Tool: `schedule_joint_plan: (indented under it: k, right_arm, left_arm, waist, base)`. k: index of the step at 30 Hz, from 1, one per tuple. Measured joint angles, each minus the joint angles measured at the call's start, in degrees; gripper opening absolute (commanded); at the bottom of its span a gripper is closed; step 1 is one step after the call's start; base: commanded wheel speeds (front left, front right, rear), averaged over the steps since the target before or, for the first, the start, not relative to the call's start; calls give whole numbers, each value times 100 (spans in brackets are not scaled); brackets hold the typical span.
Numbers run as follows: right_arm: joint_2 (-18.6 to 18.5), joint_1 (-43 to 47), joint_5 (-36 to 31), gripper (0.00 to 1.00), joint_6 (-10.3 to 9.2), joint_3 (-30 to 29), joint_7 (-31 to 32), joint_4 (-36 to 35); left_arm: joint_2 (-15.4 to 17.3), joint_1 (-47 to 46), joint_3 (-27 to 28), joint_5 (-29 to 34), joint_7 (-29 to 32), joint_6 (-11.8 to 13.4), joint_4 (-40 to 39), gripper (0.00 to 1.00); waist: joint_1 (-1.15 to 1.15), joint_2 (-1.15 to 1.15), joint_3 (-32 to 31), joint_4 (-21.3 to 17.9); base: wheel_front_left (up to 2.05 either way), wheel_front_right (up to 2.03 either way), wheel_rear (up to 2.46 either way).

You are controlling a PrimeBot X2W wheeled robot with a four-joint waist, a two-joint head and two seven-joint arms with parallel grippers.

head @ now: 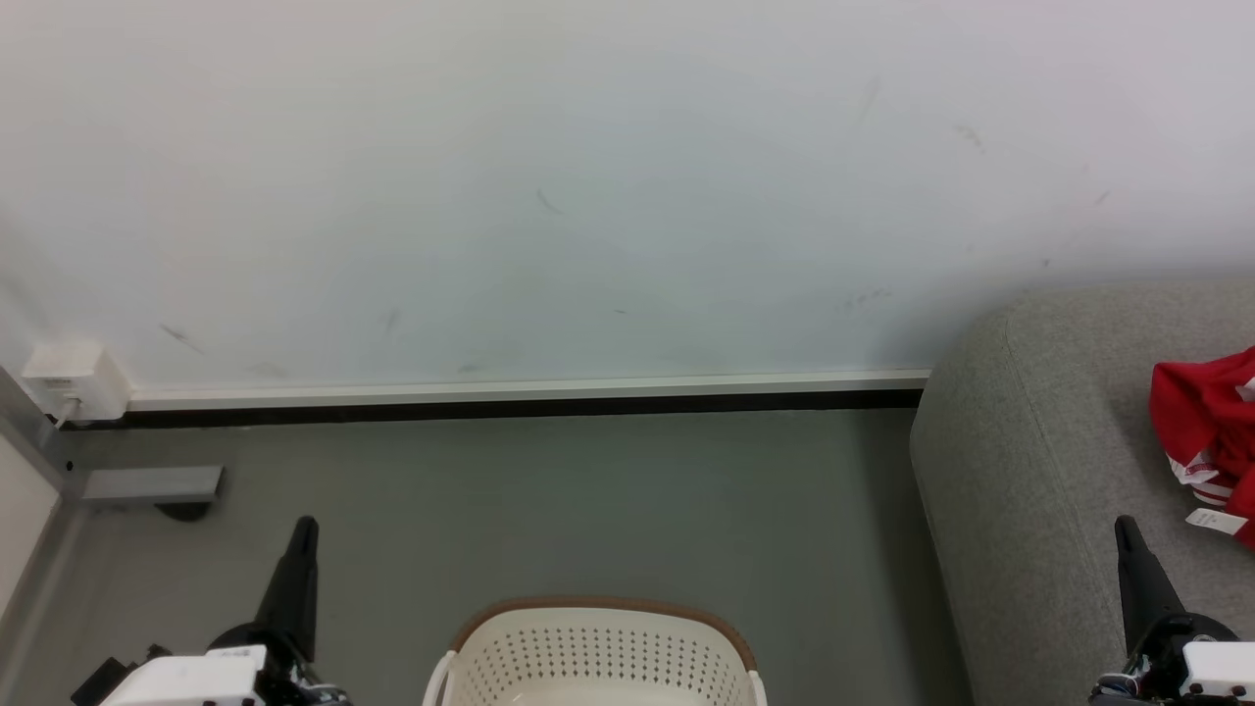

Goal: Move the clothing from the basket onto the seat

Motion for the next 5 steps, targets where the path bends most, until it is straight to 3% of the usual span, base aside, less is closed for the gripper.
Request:
schedule_joint_plan:
  k: [5]
  right_arm:
    - [0, 0, 0, 0, 0, 0, 0, 0]
  left_arm:
    - [0, 0, 0, 0, 0, 0, -2, 0]
  waist:
    - [0, 0, 0, 0]
  base:
    - [0, 0, 0]
